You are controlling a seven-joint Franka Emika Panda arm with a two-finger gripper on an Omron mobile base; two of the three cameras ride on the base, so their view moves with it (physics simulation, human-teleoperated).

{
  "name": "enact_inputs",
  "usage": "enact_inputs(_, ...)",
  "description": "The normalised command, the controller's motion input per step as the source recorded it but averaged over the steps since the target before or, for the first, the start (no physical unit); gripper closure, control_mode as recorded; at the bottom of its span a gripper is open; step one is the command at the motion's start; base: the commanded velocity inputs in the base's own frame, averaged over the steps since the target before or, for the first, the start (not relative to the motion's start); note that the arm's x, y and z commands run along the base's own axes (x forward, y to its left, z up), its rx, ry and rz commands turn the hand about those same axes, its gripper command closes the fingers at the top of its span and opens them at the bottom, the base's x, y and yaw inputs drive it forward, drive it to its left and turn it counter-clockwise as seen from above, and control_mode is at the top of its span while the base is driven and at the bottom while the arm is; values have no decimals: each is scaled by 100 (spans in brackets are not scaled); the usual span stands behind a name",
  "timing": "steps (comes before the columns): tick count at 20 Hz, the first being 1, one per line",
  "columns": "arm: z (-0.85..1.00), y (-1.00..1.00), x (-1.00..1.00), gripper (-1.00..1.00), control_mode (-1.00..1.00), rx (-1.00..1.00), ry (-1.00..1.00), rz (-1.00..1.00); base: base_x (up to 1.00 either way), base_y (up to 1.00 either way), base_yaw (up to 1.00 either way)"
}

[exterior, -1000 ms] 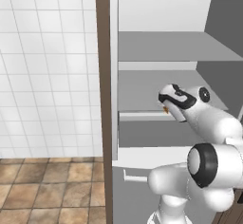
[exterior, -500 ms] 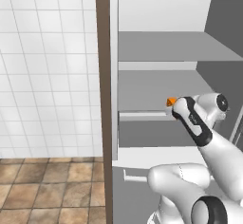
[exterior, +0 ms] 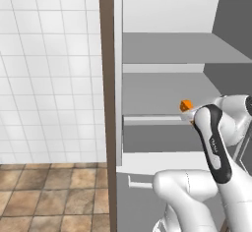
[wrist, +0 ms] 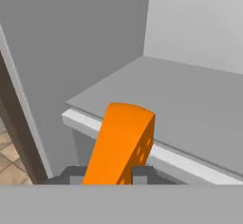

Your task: Take the cheese, steak, and potato from the fridge and place them on the plate on the dining counter to create an appetizer plate.

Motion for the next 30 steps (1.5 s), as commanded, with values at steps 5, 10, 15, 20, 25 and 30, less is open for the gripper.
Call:
enact_inputs(5, 37, 0, -60, 100, -100, -3, 0, 7, 0, 0, 0)
enact_inputs(10, 40, 4, -54, 100, -100, -6, 0, 5, 0, 0, 0)
enact_inputs(15, 26, 20, -43, 100, -100, -9, 0, 4, 0, 0, 0)
enact_inputs(20, 13, 24, -45, 100, -100, -10, 0, 3, 0, 0, 0)
enact_inputs(25, 0, 0, 0, 100, 100, 0, 0, 0, -55, 5, 3)
enact_inputs(30, 0, 0, 0, 100, 100, 0, 0, 0, -67, 18, 7)
